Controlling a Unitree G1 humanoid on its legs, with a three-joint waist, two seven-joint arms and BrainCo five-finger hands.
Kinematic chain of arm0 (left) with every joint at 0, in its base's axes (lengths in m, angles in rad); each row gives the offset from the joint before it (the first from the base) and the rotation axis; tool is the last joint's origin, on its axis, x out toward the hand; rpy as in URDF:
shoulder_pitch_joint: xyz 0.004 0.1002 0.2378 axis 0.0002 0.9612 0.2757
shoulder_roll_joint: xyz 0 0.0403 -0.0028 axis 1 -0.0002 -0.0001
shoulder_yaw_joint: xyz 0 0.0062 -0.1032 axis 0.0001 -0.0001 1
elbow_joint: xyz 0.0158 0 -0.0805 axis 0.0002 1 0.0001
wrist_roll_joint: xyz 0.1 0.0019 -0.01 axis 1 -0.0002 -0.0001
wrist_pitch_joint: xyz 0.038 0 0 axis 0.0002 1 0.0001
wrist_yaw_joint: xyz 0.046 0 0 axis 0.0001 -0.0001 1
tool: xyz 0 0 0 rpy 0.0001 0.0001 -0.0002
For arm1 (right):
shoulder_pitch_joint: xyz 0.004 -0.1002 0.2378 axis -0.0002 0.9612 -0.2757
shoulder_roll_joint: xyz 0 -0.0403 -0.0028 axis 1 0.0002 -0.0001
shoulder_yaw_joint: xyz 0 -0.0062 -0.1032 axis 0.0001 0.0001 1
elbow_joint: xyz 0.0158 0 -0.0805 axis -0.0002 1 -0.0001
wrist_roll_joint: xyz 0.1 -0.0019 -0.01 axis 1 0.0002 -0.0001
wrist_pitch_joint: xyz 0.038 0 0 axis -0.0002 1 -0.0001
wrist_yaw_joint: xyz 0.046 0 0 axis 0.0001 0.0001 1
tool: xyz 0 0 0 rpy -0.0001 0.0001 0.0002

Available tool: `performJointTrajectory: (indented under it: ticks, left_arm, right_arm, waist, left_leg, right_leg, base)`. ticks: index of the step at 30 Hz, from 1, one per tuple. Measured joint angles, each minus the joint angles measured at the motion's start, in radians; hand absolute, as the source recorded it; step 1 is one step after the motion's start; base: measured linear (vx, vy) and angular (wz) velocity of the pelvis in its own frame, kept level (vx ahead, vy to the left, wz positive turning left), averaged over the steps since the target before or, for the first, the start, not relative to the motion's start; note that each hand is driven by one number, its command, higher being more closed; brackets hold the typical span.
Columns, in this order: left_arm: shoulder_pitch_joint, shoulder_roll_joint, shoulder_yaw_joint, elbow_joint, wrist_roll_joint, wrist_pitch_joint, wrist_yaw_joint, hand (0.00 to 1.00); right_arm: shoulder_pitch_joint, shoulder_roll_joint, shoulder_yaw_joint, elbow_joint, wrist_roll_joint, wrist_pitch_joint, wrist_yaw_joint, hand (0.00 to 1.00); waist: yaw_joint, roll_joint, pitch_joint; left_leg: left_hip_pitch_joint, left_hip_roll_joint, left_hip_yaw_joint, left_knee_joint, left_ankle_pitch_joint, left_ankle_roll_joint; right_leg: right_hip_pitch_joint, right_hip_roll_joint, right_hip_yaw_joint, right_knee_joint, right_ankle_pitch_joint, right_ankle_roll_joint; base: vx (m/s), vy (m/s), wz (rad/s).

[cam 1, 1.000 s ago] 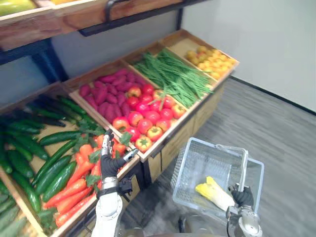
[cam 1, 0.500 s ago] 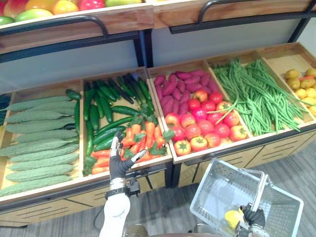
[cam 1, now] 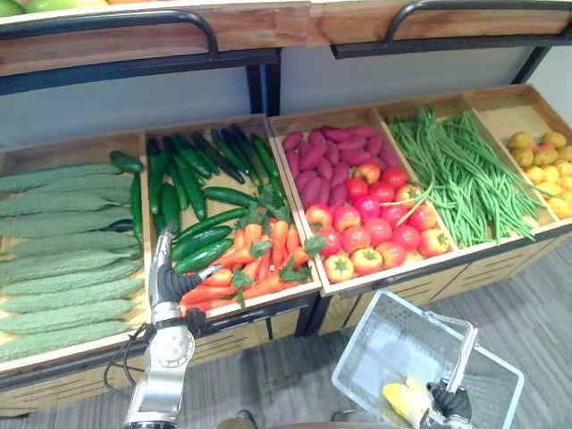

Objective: Pick vegetable in the basket

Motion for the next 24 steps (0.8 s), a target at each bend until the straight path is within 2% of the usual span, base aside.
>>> performJointTrajectory:
  ticks: [4, 8, 13, 17, 18, 24]
  left_arm:
    - [-0.114, 0.078, -0.016, 0.122, 0.065, 0.007, -0.020, 0.00]
    - [-0.234, 0.142, -0.099, 0.270, 0.134, 0.013, -0.029, 0.00]
    - [-0.357, 0.148, -0.145, 0.397, 0.149, 0.018, -0.048, 0.00]
    - [-0.386, 0.132, -0.169, 0.413, 0.148, 0.023, -0.063, 0.00]
    - [-0.386, 0.126, -0.169, 0.420, 0.148, 0.022, -0.064, 1.00]
    - [-0.408, 0.108, -0.166, 0.449, 0.150, 0.010, -0.061, 1.00]
  right_arm:
    - [-0.024, -0.019, 0.000, 0.001, -0.021, -0.001, 0.017, 1.00]
    - [-0.064, -0.043, 0.015, 0.001, -0.035, -0.009, 0.019, 1.00]
    - [-0.114, -0.051, 0.038, -0.014, -0.035, -0.021, 0.017, 1.00]
    - [-0.125, -0.053, 0.040, -0.014, -0.035, -0.022, 0.015, 1.00]
    - [-0.126, -0.055, 0.040, -0.014, -0.035, -0.022, 0.012, 1.00]
    - [-0.139, -0.061, 0.041, -0.014, -0.035, -0.022, 0.005, 1.00]
  waist:
    - [-0.007, 0.007, 0.003]
    - [-0.038, 0.016, 0.020]
    - [-0.056, 0.018, 0.077]
    - [-0.058, 0.021, 0.099]
    - [-0.059, 0.023, 0.101]
    - [-0.056, 0.030, 0.116]
  left_leg:
    - [-0.009, 0.001, 0.021, -0.047, 0.027, -0.003]
    - [-0.039, 0.002, 0.030, -0.055, 0.036, -0.001]
    - [-0.084, 0.000, 0.053, -0.054, 0.048, 0.011]
    - [-0.102, 0.001, 0.066, -0.055, 0.056, 0.010]
    - [-0.106, 0.002, 0.069, -0.055, 0.058, 0.010]
    - [-0.113, -0.003, 0.071, -0.074, 0.080, 0.014]
  right_leg:
    - [-0.043, 0.014, 0.040, -0.014, 0.031, -0.007]
    - [-0.082, 0.018, 0.066, -0.028, 0.062, -0.007]
    - [-0.141, 0.018, 0.095, -0.033, 0.084, 0.001]
    - [-0.165, 0.020, 0.117, -0.043, 0.097, 0.005]
    - [-0.173, 0.019, 0.121, -0.043, 0.100, 0.005]
    - [-0.175, 0.024, 0.134, -0.080, 0.131, 0.009]
  base:
    - [0.02, 0.003, -0.24]
    - [-0.01, 0.017, -0.13]
    - [-0.06, 0.000, -0.17]
    - [-0.06, -0.015, -0.16]
    - [-0.04, -0.024, -0.08]
    - [-0.06, -0.019, -0.05]
